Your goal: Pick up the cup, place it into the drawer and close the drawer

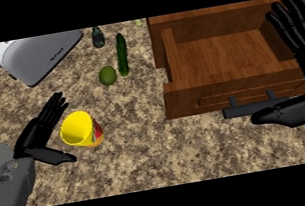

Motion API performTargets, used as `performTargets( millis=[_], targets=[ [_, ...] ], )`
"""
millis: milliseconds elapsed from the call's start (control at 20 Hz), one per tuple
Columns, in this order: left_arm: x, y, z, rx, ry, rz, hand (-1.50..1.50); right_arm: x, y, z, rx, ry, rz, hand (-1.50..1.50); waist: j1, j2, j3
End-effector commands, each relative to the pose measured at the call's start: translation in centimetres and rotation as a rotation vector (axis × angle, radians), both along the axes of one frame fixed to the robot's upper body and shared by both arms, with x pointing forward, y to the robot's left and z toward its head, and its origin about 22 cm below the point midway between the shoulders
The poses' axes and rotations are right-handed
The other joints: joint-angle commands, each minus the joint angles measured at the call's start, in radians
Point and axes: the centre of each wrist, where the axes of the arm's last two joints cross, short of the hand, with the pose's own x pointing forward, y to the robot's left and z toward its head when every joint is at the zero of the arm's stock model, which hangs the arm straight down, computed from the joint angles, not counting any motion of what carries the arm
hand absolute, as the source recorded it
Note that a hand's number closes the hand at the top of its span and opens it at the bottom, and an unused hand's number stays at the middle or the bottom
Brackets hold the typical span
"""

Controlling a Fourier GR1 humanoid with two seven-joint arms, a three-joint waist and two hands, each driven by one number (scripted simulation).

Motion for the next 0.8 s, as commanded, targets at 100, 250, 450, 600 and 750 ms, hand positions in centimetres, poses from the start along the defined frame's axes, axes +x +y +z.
performTargets(
  millis=[100,250,450,600,750],
  targets=[
    [0.2,-0.8,-1.2,-0.056,-0.062,-0.040,-1.50,0.0,0.3,-0.7,0.017,0.016,0.022,-1.50,-0.012,0.005,-0.001],
    [-0.6,-2.9,-2.9,-0.085,-0.059,-0.049,-1.50,0.8,2.0,0.1,-0.006,-0.004,0.008,-1.50,-0.008,0.006,-0.002],
    [-1.2,-0.5,-2.6,-0.088,-0.059,-0.023,-1.50,0.6,-0.1,1.2,-0.004,0.001,0.017,-1.50,-0.019,0.006,-0.003],
    [-1.7,-2.1,-3.7,-0.101,-0.078,-0.033,-1.50,-0.1,0.6,0.4,-0.004,-0.003,0.031,-1.50,-0.028,0.009,-0.004],
    [-2.2,-3.1,-4.5,-0.099,-0.098,-0.042,-1.50,0.4,0.0,0.8,-0.006,-0.007,0.017,-1.50,-0.023,0.011,-0.004]
  ],
)
